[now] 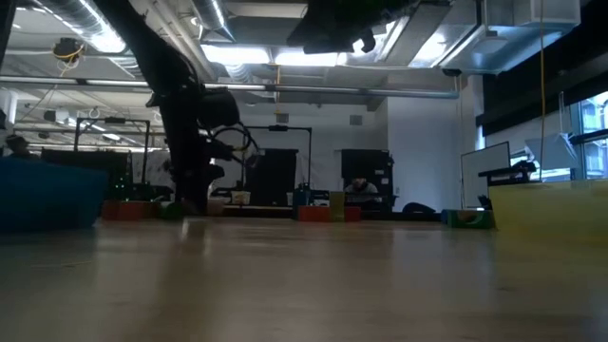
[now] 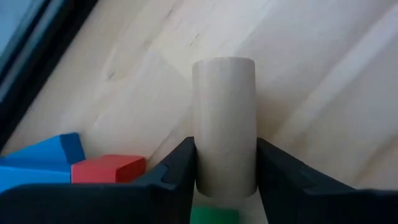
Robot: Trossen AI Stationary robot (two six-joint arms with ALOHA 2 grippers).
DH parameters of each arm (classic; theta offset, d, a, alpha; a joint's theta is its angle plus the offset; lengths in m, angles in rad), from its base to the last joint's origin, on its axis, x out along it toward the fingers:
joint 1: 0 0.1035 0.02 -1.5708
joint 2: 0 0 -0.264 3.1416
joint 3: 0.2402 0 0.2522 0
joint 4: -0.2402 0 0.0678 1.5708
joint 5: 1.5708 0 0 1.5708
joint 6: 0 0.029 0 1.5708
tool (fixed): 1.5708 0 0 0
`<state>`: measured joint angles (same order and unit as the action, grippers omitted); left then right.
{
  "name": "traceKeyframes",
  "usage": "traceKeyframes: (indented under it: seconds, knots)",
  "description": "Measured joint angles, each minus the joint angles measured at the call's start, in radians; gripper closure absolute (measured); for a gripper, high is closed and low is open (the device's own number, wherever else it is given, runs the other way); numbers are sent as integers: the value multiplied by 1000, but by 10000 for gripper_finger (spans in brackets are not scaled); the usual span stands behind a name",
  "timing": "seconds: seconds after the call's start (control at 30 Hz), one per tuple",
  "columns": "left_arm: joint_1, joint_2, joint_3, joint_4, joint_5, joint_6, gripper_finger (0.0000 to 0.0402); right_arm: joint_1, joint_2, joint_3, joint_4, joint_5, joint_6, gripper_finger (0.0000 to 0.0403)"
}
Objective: Sort blocks by size
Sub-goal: Put the brown cylindrical block into the orange bin
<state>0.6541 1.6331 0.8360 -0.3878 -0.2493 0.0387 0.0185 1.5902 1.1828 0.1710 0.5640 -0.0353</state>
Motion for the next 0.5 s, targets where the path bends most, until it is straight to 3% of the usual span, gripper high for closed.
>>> traceKeyframes:
  seconds: [0.5]
  knots:
    - [-159, -215, 0, -93, -8, -26, 277, 0, 7, 0, -23, 0, 2, 171]
